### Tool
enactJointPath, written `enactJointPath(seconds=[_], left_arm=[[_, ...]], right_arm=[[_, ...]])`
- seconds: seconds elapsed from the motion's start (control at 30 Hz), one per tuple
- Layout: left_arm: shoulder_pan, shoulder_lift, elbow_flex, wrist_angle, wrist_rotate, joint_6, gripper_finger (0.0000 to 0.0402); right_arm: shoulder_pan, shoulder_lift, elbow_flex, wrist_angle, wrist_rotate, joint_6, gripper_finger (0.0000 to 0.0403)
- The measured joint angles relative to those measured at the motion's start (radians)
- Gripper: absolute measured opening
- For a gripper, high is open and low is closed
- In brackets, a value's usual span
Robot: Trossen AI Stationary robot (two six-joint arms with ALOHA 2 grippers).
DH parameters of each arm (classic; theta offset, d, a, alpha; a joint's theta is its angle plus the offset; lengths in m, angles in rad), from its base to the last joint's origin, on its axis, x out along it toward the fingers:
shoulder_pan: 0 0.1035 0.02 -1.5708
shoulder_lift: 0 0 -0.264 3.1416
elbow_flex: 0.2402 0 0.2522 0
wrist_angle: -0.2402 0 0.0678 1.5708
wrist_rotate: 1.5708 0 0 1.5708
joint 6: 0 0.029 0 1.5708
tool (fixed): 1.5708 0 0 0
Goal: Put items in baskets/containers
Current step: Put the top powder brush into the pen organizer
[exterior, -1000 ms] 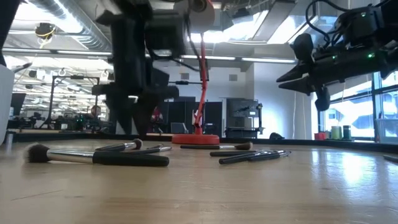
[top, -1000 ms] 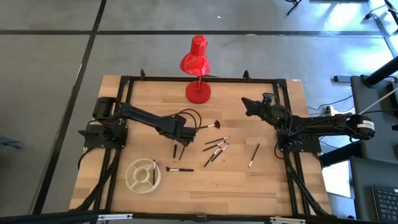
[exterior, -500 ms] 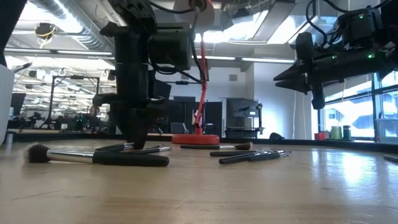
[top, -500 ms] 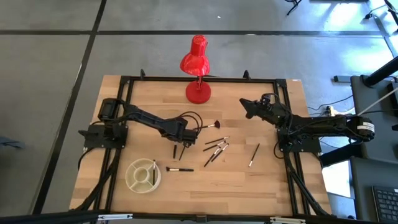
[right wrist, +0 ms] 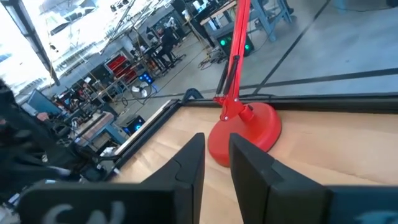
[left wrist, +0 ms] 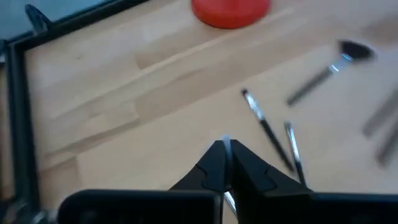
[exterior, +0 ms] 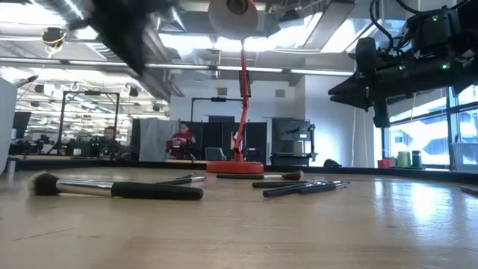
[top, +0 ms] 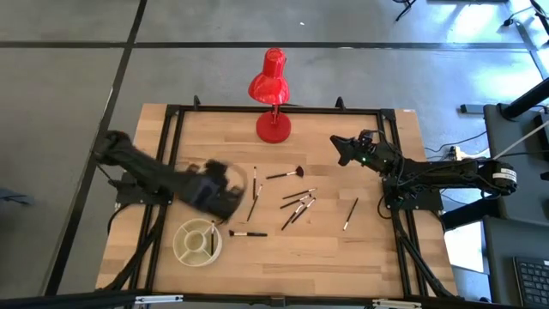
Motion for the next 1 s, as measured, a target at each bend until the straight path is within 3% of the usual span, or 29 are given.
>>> enactJointPath(seconds=[0.17, 0.27, 0.37, 0.43, 0.7, 1.0], left_arm=[[-0.298, -0.051, -0.001, -0.117, -0.143, -0.041, 0.0008], [-0.456, -0.048, -0.002, -0.173, -0.332, -0.146, 0.0007], [-0.557, -0.026, -0.029, -0.183, -0.520, -0.227, 0.0007], [-0.594, -0.004, -0.054, -0.169, -0.587, -0.278, 0.0007], [-0.602, 0.161, -0.080, -0.114, -0.574, -0.305, 0.0009], [-0.605, 0.228, -0.080, -0.097, -0.449, -0.213, 0.0015]], right_arm=[[0.000, 0.000, 0.000, -0.002, -0.027, 0.004, 0.0074], [0.000, 0.000, 0.000, 0.000, -0.040, 0.005, 0.0074], [0.000, 0.000, 0.000, 0.009, -0.047, 0.016, 0.0074], [0.000, 0.000, 0.000, 0.019, -0.048, 0.016, 0.0074], [0.001, 0.000, 0.000, 0.018, -0.048, 0.008, 0.0074], [0.000, 0.000, 0.000, 0.018, -0.048, 0.008, 0.0074]])
